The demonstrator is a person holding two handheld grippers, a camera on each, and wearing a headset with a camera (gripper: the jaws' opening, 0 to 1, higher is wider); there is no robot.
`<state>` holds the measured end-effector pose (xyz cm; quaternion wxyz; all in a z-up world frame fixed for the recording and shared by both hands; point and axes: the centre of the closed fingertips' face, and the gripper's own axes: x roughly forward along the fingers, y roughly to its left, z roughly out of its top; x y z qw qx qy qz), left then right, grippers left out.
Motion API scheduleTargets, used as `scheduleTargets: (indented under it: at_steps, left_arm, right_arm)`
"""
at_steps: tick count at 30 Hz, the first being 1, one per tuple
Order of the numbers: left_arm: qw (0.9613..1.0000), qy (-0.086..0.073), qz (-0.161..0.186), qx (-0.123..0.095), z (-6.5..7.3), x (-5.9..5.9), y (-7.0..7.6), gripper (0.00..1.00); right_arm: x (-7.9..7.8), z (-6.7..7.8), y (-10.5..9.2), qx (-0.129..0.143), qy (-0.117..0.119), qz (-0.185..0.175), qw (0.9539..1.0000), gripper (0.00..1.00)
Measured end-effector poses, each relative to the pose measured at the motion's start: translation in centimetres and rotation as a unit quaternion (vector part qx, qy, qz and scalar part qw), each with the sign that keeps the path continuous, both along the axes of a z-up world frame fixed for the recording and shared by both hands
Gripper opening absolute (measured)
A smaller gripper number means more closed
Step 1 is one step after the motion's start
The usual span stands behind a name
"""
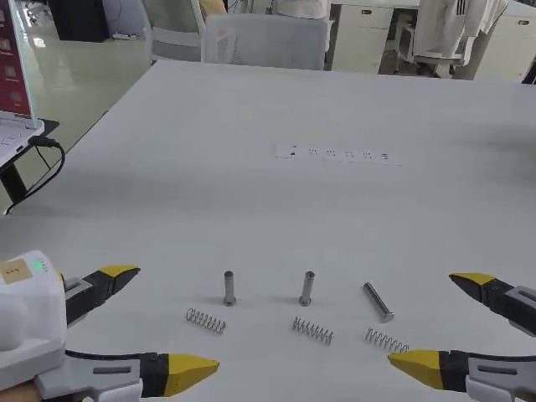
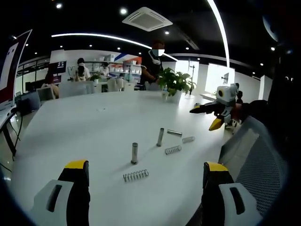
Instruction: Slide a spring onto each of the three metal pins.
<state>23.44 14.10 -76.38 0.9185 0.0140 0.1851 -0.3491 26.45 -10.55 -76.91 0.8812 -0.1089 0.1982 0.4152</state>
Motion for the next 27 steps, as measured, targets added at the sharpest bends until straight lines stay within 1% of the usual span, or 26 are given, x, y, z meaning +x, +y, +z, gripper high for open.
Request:
scheduleTargets:
  at_steps: [12, 20, 27]
  left_arm:
    - [1.0000, 0.000, 0.004, -0.001, 0.0, -0.1, 0.2, 0.99]
    - [1.0000, 0.001, 0.005, 0.000, 0.0, -0.1, 0.2, 0.99]
    - [1.0000, 0.001, 0.009, -0.001, 0.1, -0.2, 0.4, 0.99]
  right_arm:
    - [0.9, 0.0, 0.5, -0.010, 0.002, 0.009, 0.9999, 0.90]
    - [2.4, 0.3, 0.9, -0.018, -0.002, 0.016, 0.9997, 0.90]
    - [3.3, 0.4, 1.5, -0.025, -0.003, 0.024, 0.9994, 0.89]
